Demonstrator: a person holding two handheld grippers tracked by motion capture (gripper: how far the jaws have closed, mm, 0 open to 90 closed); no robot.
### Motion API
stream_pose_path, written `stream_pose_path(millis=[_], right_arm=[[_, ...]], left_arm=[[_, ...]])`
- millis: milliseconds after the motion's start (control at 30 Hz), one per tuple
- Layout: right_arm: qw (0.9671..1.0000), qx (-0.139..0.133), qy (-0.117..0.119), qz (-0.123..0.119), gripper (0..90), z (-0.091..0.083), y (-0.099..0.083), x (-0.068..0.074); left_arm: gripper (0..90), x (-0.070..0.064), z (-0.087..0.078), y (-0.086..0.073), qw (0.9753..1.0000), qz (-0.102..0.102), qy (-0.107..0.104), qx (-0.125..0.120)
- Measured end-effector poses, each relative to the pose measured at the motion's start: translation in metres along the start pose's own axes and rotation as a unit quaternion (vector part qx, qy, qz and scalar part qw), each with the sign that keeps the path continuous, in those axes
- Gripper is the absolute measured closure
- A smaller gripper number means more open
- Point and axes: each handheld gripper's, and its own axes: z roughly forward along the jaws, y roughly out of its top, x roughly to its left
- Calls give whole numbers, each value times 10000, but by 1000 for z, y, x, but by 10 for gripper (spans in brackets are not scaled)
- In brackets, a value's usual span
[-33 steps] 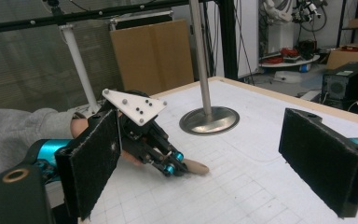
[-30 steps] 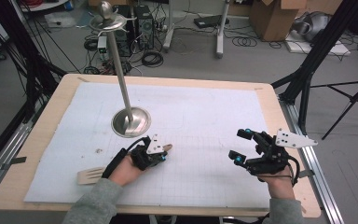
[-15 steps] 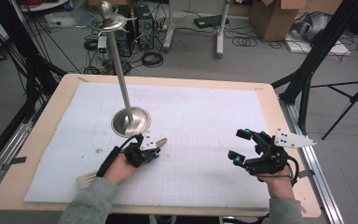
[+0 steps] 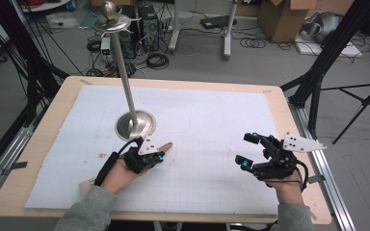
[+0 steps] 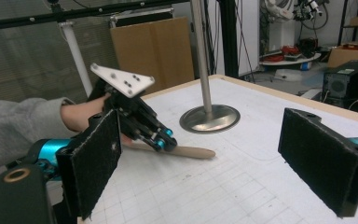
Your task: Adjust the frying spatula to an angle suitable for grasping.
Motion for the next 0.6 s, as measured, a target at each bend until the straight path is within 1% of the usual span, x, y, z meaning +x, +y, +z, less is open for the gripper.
stream_pose_path(millis=[67, 100, 233, 333, 433, 567, 600], right_arm=[[10000, -11, 8, -19, 123, 0, 0, 0], [10000, 10, 15, 25, 123, 0, 0, 0], [10000, 17, 3, 0, 123, 1, 0, 0], [10000, 57, -2, 44, 123, 1, 0, 0], [10000, 52, -2, 10, 124, 2, 0, 0], [10000, 74, -7, -14, 124, 4, -1, 0], [9999, 100, 6, 24, 123, 4, -1, 0]], left_arm=[[897, 3, -10, 2, 10000, -37, -6, -76], [897, 4, -15, 2, 9999, -76, 6, -80], [897, 14, -34, -1, 9999, -116, 24, -78], [897, 23, -46, -7, 9998, -165, 57, -63], [897, 32, -56, -15, 9996, -256, 104, -35], [897, 39, -63, -28, 9994, -323, 141, 28], [897, 41, -64, -31, 9993, -355, 136, 54]])
